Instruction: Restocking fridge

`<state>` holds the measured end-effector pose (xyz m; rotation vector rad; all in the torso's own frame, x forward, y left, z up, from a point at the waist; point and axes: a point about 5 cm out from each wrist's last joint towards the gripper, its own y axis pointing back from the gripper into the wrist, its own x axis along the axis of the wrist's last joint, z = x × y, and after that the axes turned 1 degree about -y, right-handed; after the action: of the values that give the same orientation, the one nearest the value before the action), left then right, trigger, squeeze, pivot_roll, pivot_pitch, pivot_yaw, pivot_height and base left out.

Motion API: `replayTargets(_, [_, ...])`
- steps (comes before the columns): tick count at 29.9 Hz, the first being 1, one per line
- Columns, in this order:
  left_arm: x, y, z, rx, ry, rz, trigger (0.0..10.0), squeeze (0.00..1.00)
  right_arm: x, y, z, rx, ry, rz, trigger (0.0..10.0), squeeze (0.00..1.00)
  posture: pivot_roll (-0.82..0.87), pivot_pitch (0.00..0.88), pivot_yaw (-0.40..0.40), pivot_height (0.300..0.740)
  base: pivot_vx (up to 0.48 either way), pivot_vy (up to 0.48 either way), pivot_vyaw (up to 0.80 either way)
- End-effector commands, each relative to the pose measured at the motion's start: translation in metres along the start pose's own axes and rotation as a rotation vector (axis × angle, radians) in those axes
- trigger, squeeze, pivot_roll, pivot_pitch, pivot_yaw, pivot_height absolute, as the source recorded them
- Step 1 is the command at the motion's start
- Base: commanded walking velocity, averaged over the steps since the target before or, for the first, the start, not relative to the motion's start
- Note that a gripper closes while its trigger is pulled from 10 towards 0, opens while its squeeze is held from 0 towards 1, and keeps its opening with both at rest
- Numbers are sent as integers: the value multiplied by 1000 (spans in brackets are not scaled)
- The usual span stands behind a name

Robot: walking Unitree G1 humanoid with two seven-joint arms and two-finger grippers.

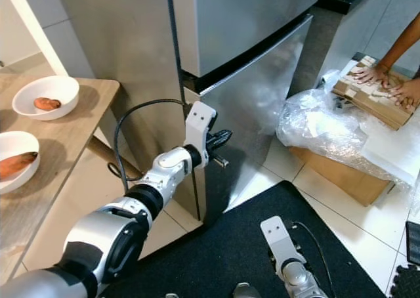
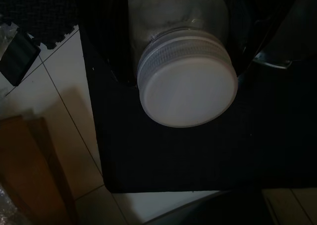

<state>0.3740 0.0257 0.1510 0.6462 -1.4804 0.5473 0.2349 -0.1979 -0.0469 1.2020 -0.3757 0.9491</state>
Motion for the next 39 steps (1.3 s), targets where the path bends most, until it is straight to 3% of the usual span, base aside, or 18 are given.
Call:
replayTargets(1, [0, -4, 7, -22, 1, -10, 10000, 0, -6, 2, -1, -4, -10, -23, 10000, 0, -138, 160, 16, 740, 0, 0, 0])
replayTargets(6, [-2, -3, 5, -12, 0, -22, 10000, 0, -6, 2, -1, -5, -11, -24, 10000, 0, -139, 161, 17, 740, 0, 0, 0])
replayTargets(7, [-7, 0, 2, 2, -14, -59, 10000, 0, -7, 2, -1, -6, -11, -25, 10000, 0, -138, 163, 17, 740, 0, 0, 0])
replayTargets(9, [-31, 12, -10, 57, -82, -250, 10000, 0, -8, 3, -1, -5, -9, -29, 10000, 0, -133, 164, 14, 740, 0, 0, 0])
replayTargets(13, [-43, 21, -18, 88, -119, -340, 10000, 0, -9, 3, -1, -4, -8, -31, 10000, 0, -131, 164, 12, 740, 0, 0, 0])
replayTargets(15, [-52, 46, -51, 286, -135, -456, 10000, 0, -8, 2, -1, 0, -6, -30, 10000, 0, -126, 163, 7, 740, 0, 0, 0])
replayTargets(16, [-52, 46, -51, 286, -135, -456, 10000, 0, -8, 2, -1, 0, -6, -30, 10000, 0, -126, 163, 7, 740, 0, 0, 0])
replayTargets(17, [-51, 53, -62, 351, -146, -469, 10000, 0, -8, 2, -1, 3, -3, -29, 10000, 0, -125, 163, 6, 740, 0, 0, 0])
replayTargets(20, [-48, 58, -70, 402, -156, -471, 10000, 0, -7, 2, -2, 4, -3, -28, 10000, 0, -124, 163, 4, 740, 0, 0, 0])
replayTargets(21, [-43, 64, -81, 466, -172, -464, 10000, 0, -6, 1, -2, 6, -1, -25, 10000, 0, -122, 162, 2, 740, 0, 0, 0])
replayTargets(23, [-26, 68, -95, 561, -174, -365, 10000, 0, -4, 1, -2, 9, 2, -22, 10000, 0, -120, 165, -2, 740, 0, 0, 0])
replayTargets(24, [-26, 68, -95, 561, -174, -365, 10000, 0, -4, 1, -2, 9, 2, -22, 10000, 0, -120, 165, -2, 740, 0, 0, 0])
replayTargets(25, [-16, 68, -99, 587, -151, -293, 10000, 0, -3, 1, -2, 10, 3, -21, 10000, 0, -120, 165, -2, 740, 0, 0, 0])
replayTargets(26, [-16, 68, -99, 587, -151, -293, 10000, 0, -3, 1, -2, 10, 3, -21, 10000, 0, -120, 165, -2, 740, 0, 0, 0])
replayTargets(31, [-4, 59, -96, 571, 18, -170, 10000, 0, -5, 1, -4, 14, 5, -21, 10000, 0, -128, 173, 7, 740, 0, 0, 0])
replayTargets(39, [0, 47, -85, 517, 99, -130, 10000, 0, -8, 3, -4, 8, 0, -27, 10000, 0, -139, 171, 15, 740, 0, 0, 0])
